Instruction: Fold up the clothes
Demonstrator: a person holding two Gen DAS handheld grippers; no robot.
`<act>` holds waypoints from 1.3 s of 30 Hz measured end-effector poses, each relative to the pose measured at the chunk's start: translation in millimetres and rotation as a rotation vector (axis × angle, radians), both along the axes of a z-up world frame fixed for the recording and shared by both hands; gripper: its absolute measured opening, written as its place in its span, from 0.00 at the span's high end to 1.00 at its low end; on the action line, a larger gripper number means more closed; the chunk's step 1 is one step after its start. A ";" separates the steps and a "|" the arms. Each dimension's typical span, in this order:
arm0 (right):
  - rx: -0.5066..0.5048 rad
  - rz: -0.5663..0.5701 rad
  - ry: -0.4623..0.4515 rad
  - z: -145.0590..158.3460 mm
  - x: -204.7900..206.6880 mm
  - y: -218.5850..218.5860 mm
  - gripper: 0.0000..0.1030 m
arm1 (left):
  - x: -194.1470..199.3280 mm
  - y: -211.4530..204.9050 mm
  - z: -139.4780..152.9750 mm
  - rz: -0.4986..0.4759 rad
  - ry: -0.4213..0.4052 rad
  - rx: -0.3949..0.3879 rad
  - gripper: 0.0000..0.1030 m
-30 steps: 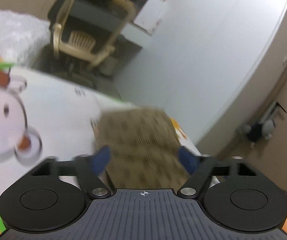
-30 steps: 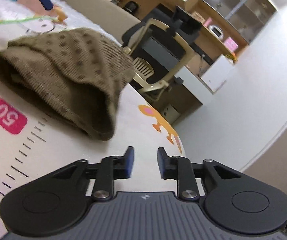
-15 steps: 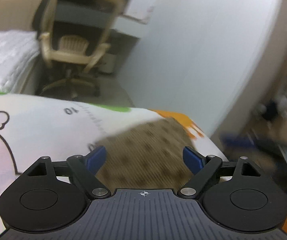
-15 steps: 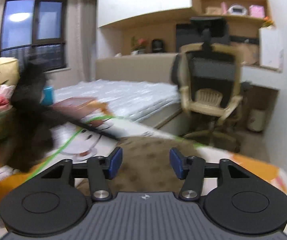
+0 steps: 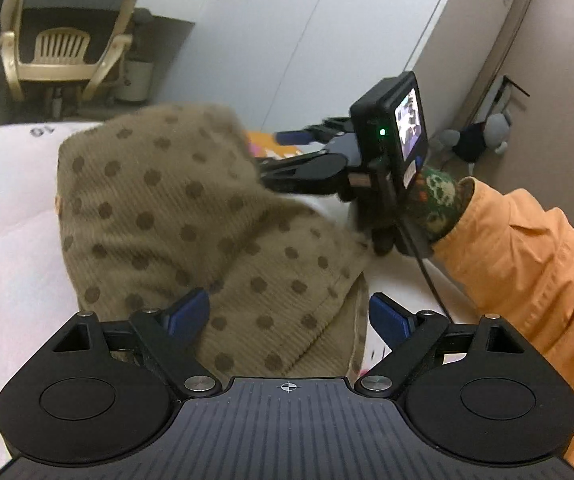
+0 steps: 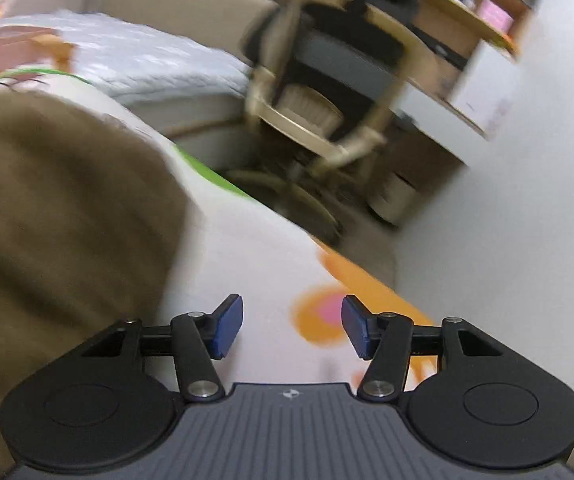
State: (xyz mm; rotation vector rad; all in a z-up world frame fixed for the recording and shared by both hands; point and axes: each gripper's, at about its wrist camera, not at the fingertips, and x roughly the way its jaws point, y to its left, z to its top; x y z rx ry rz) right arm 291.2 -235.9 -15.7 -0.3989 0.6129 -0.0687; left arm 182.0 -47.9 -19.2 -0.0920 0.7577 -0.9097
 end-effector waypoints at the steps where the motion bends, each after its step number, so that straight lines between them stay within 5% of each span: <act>1: 0.039 -0.004 -0.015 6.9 -6.4 -4.7 0.47 | -0.5 1.6 -0.2 -0.002 0.004 -0.006 0.10; 5: 0.227 0.102 -0.096 48.2 -52.7 -10.1 0.46 | -0.2 3.7 0.2 -0.001 0.010 -0.019 0.09; 8: 0.294 0.235 -0.070 54.5 -90.0 2.7 0.36 | 2.4 5.1 1.3 0.002 0.015 -0.026 0.08; 13: 0.148 0.214 0.056 17.7 -117.2 10.4 0.36 | 1.0 20.5 19.8 0.033 -0.005 -0.066 0.08; 16: 0.111 0.158 0.067 11.3 -124.3 2.9 0.35 | 5.2 34.8 32.3 0.137 -0.065 -0.043 0.07; 22: 0.299 0.283 -0.108 74.8 -93.6 32.7 0.35 | 52.2 49.0 27.6 0.433 -0.042 0.114 0.06; 25: 0.381 0.313 -0.116 81.3 -42.8 64.3 0.35 | 70.7 59.3 24.2 0.487 0.026 0.078 0.06; 28: 0.280 0.297 -0.022 54.2 -7.2 88.9 0.35 | 72.8 71.1 29.4 0.496 0.037 0.046 0.06; 32: 0.238 0.182 0.019 17.9 3.8 56.7 0.35 | 73.8 81.5 31.9 0.445 0.068 -0.038 0.05; 35: 0.324 0.117 0.033 11.9 -2.5 30.1 0.34 | 88.3 69.3 18.7 0.350 0.182 -0.149 0.04; 39: 0.219 0.131 -0.007 15.2 -25.4 42.0 0.33 | 110.9 27.7 -13.5 0.233 0.342 -0.184 0.04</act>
